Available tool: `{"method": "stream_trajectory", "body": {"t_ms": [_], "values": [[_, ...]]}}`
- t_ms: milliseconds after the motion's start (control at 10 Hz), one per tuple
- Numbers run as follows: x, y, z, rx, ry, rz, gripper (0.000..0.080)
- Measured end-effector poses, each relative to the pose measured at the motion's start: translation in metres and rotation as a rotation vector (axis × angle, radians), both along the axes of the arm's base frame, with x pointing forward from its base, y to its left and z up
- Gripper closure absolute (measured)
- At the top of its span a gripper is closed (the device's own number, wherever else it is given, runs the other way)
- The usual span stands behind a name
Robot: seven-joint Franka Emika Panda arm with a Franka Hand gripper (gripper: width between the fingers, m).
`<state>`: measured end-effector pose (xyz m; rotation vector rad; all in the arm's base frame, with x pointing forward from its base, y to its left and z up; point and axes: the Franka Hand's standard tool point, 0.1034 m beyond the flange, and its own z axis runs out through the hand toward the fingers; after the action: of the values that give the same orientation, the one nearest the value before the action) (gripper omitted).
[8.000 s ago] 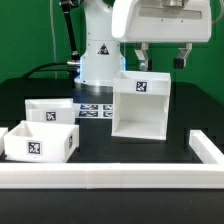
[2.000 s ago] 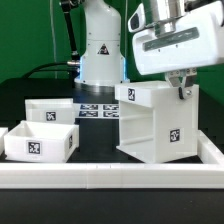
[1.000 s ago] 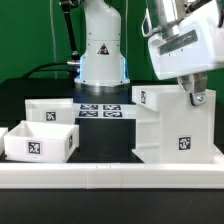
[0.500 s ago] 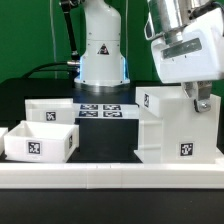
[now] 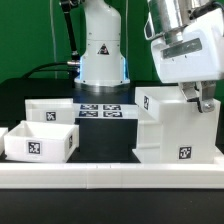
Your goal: Assemble drawer
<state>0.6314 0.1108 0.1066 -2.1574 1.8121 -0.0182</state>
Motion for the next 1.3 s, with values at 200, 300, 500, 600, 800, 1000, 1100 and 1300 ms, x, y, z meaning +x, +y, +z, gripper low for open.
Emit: {"method": "stream_trajectory", "body": {"t_ms": [200, 300, 500, 600, 800, 1000, 1100, 1300], "values": [[0.000, 0.000, 0.001, -0.003, -0.002, 0.014, 0.0342], [-0.003, 0.002, 0.007, -0.007, -0.005, 0.070, 0.0187], [-0.011, 0.003, 0.031, -0.022, -0.032, 0.199, 0.0154], [-0.019, 0.002, 0.044, -0.029, -0.041, 0.271, 0.0154], [-0.027, -0.009, 0.062, -0.049, -0.062, 0.403, 0.0151], [-0.028, -0.009, 0.061, -0.064, -0.078, 0.462, 0.0151], [-0.028, -0.010, 0.061, -0.064, -0.077, 0.463, 0.0151], [-0.028, -0.011, 0.060, -0.067, -0.079, 0.474, 0.0151]]}}
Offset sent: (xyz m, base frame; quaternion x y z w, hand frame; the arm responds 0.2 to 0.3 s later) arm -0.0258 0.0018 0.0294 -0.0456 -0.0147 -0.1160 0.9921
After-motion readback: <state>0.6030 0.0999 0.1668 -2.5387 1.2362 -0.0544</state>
